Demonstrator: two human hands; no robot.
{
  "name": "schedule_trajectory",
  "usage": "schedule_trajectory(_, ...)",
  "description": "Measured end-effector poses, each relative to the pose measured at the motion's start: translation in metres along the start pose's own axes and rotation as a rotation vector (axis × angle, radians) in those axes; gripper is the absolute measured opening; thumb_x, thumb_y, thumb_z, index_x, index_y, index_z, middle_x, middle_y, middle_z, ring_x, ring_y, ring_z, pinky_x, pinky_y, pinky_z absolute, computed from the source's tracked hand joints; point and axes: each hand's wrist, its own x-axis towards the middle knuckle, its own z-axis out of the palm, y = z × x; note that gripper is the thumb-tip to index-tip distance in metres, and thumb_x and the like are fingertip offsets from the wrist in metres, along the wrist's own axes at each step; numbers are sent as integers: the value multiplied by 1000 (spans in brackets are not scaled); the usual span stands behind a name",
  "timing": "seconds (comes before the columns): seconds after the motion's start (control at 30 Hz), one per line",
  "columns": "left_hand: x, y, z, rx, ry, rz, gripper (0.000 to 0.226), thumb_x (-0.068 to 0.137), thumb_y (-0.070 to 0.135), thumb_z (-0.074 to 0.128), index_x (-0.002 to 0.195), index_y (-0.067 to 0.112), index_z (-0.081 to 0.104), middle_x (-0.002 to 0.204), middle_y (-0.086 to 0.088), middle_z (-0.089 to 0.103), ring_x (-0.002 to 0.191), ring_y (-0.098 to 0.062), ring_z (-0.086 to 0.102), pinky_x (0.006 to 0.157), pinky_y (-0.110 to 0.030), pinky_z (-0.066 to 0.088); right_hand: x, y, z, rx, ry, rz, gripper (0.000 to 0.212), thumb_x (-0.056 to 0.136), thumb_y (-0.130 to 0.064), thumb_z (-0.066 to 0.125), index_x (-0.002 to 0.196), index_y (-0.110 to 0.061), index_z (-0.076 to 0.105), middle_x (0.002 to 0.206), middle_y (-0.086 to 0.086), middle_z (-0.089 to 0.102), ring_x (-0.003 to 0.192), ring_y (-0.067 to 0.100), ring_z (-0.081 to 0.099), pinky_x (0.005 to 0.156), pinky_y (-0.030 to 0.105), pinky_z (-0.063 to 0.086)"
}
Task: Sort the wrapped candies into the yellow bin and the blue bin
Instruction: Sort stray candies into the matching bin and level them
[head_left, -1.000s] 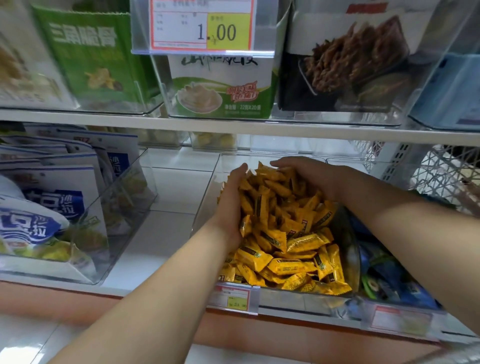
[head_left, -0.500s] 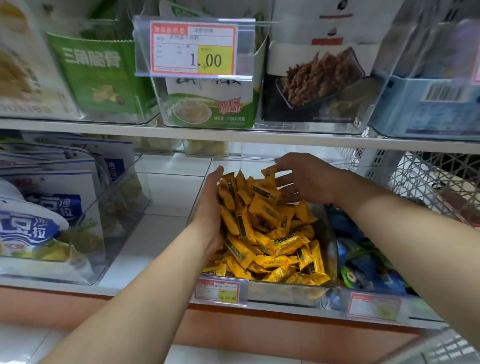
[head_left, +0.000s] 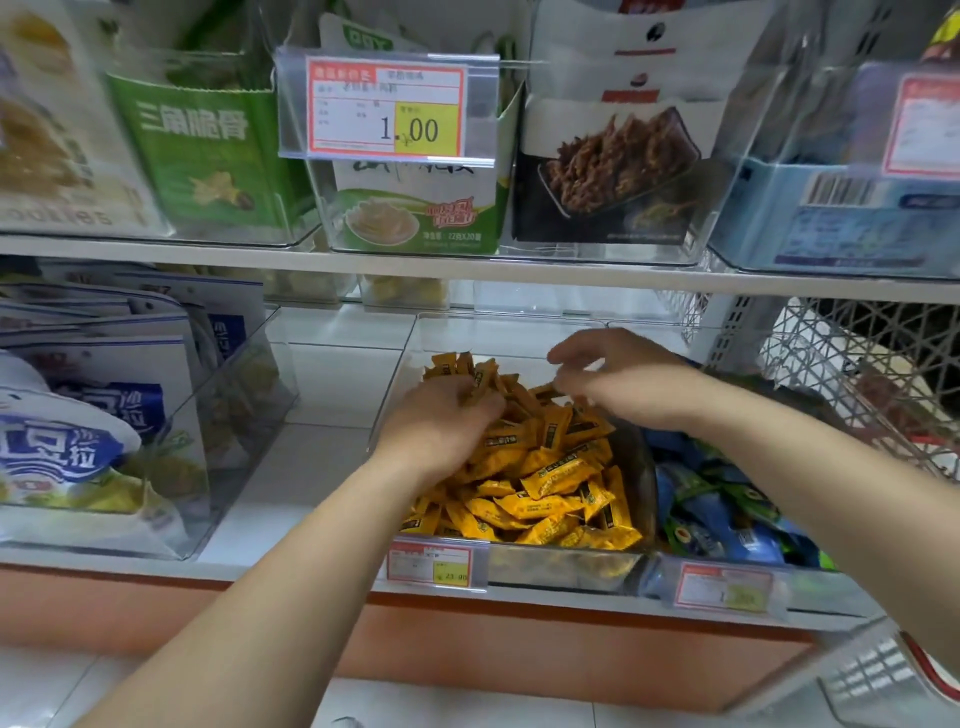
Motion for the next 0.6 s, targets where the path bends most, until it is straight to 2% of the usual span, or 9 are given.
schedule_trajectory(0.07,-6,-1,5,69,-67,23,66,84,64,56,140,30,50,138,2,58,122,-24,56,82,-25,37,-25,-5,3,-191,-60,63,33,87,-55,58,112,-33,60,100,-10,67,75,8,66,73,30,54)
schedule_trajectory(0.13,-14,-1,10,96,-115,-10,80,72,78,50,133,26,50,129,-3,61,113,-27,58,80,-30,42,-40,-15,8,-428,-113,75,44,88,-61,49,103,-22,62,92,0,68,77,16,63,73,31,55)
schedule_trajectory(0.23,-26,-4,13,283,-169,-63,103,59,90,37,136,22,43,132,-9,56,115,-33,57,90,-40,50,-45,-34,29,-529,-152,70,46,96,-57,42,88,-16,62,89,3,63,77,20,56,64,28,44)
schedule_trajectory(0.27,-28,-5,14,339,-184,-69,104,61,90,36,139,22,40,134,-11,54,117,-34,55,94,-42,50,-42,-37,38,-535,-177,71,43,98,-54,40,92,-17,62,94,5,63,82,23,57,69,29,42)
schedule_trajectory(0.37,-27,-9,12,416,-216,-100,94,69,86,40,136,21,46,129,-11,58,116,-34,56,94,-41,50,-32,-36,59,-402,-232,161,50,98,-56,37,125,-23,62,129,10,63,110,30,59,96,35,46)
schedule_trajectory(0.47,-20,-12,10,420,-267,-140,79,70,82,47,115,18,61,107,-6,67,96,-27,63,79,-33,52,-25,-25,70,-173,-231,360,73,97,-67,29,154,-21,33,157,12,37,140,32,39,110,38,33)
schedule_trajectory(0.53,-18,-13,12,424,-323,-158,81,72,83,41,110,16,64,99,-5,66,87,-25,61,73,-32,49,-17,-17,77,-87,-218,480,85,95,-72,23,158,-16,16,164,13,20,149,32,24,117,41,23)
schedule_trajectory(0.6,-17,-14,16,412,-336,-179,87,71,88,31,109,15,61,91,-3,61,81,-23,57,69,-32,44,-7,-9,83,-21,-185,540,90,95,-73,25,159,-16,-1,166,12,9,151,33,16,119,43,17)
